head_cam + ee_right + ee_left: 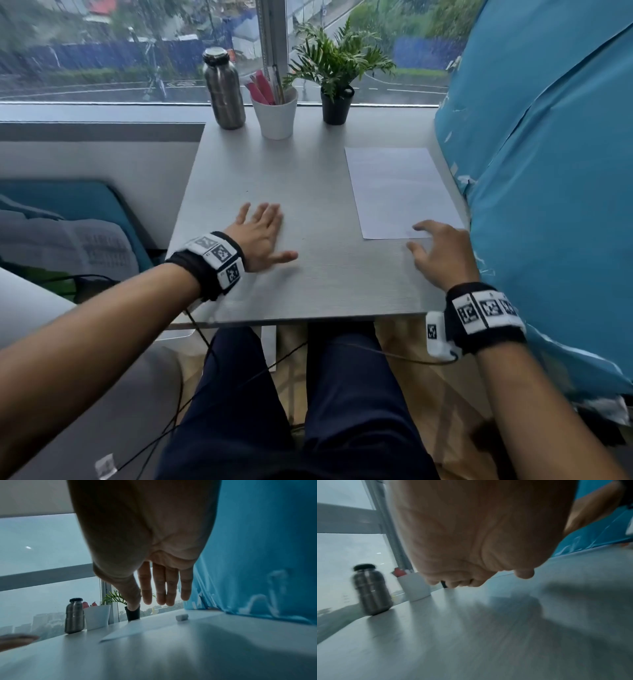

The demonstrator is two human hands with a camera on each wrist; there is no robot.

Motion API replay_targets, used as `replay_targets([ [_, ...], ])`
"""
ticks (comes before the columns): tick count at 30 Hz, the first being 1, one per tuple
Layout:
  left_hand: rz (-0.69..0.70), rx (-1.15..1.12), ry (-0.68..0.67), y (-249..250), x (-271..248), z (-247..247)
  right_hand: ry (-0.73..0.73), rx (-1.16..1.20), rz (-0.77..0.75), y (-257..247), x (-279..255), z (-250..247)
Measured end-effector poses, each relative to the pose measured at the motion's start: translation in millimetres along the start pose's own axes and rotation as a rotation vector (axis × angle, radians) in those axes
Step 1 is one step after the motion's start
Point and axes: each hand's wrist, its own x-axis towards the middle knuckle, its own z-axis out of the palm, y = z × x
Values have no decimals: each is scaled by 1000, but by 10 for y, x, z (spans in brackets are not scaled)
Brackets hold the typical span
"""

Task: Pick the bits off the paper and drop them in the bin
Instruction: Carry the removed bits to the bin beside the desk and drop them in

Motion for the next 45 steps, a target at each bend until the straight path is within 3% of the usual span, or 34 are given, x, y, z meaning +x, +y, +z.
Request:
replay_targets([
  [3,335,1,71,428,-100,13,6,25,-15,87,-254,118],
  [5,561,1,28,767,-192,106,11,26,-54,221,-345,238],
  [7,643,-44,-30,892,-214,203,39,31,-115,348,-412,338],
  [10,571,-75,-10,632,-115,214,91,56,-162,465,-483,443],
  [17,-3,-21,-56,-194,96,-18,120,71,-145,502,-500,507],
  [19,59,7,1,-48,38,-53,132,67,-148,508,-508,516],
  [23,498,2,18,552,-217,55,142,79,-163,501,-503,526],
  [25,570,-14,-9,596,-234,184,157,83,-171,507,-503,515],
  [27,540,-38,0,382,-158,259,161,85,-175,508,-503,521],
  [32,188,-115,5,-371,121,167,157,70,-166,505,-503,538],
  [37,-105,-85,-43,-618,207,11,153,75,-159,507,-513,526],
  [39,-39,-59,-1,-583,99,-15,156,74,-164,505,-516,521],
  [43,382,61,19,-488,-265,125,162,73,-172,489,-512,527],
  [45,449,81,1,-573,-343,272,165,74,-170,490,-512,529],
])
